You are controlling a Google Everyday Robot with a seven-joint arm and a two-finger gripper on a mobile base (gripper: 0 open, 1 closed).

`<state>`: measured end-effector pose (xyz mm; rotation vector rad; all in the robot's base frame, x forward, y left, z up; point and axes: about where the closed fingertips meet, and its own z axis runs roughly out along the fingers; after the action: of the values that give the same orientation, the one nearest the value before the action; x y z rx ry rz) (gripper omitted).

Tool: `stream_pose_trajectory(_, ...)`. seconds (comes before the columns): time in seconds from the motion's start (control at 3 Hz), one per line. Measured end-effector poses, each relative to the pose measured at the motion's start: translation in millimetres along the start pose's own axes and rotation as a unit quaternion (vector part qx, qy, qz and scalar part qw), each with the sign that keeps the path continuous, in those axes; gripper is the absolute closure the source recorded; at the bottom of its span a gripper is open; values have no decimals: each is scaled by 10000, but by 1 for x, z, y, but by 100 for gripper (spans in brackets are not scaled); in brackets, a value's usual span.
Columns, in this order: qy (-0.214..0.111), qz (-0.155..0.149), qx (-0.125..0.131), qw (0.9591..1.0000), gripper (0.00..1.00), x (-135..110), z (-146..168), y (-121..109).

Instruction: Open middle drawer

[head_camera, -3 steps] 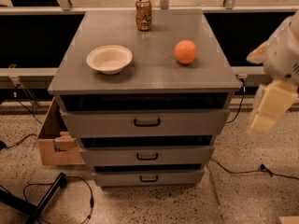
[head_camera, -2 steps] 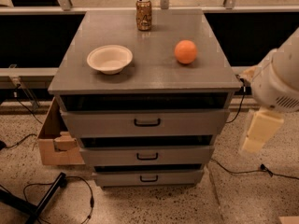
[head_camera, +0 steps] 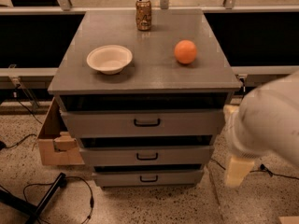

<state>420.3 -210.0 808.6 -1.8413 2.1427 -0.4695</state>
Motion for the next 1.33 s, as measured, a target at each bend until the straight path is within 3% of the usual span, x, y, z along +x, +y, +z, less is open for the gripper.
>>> stream_pose_trajectory(0.33,3,77,-315,9995,0,1,65,42)
stream_pose_trajectory(1.0,1,100,-369,9993,0,2,72,48)
stream_pose_trajectory(1.33,-165,-39,-536,9984,0,-25,106,69)
